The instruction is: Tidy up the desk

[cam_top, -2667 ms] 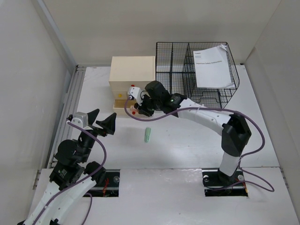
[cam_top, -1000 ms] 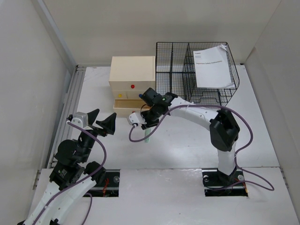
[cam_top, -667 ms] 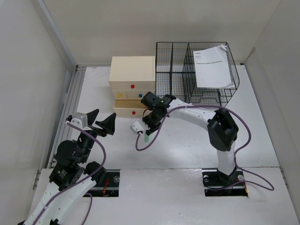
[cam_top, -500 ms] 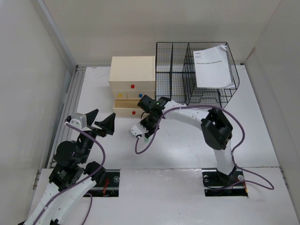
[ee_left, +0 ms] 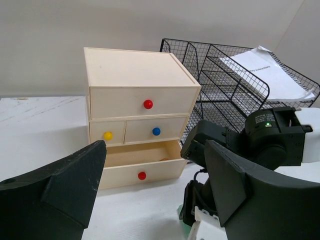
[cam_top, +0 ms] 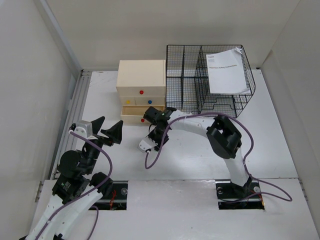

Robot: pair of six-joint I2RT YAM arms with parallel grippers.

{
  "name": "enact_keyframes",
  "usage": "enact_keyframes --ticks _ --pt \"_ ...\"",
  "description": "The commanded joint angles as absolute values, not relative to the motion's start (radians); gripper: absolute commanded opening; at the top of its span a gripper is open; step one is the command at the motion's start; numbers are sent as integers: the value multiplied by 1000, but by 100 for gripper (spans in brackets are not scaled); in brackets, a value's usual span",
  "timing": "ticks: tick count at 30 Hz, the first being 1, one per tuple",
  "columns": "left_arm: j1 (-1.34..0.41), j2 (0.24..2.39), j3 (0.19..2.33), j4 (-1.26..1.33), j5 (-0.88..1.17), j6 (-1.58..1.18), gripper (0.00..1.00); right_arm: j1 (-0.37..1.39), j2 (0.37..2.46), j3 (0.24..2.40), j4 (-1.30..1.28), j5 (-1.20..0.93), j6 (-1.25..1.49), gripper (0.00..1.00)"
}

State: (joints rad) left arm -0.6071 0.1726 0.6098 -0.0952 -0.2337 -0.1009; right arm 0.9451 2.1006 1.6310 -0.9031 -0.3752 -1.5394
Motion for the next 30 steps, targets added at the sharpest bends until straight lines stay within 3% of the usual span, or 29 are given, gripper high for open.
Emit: enact_keyframes --ticks 1,11,15,17,23,30 --pt "-604 163 606 -54 -238 -86 77 954 2121 1674 -931 -365 -1572 48" --pt "-604 163 606 -54 -238 -86 77 963 2149 1655 -940 -347 -1572 46" --pt "-604 163 606 -54 -238 -86 77 963 2171 1683 -951 -356 -1525 15" --pt "-604 153 606 -54 -238 -86 77 963 2171 1695 -960 -367 -1500 10" --pt "-604 153 606 -54 -238 -86 77 963 2106 1750 -884 -402 -1344 7" --pt "-604 153 606 -54 -238 -86 77 963 1950 1747 -523 -241 -1022 7"
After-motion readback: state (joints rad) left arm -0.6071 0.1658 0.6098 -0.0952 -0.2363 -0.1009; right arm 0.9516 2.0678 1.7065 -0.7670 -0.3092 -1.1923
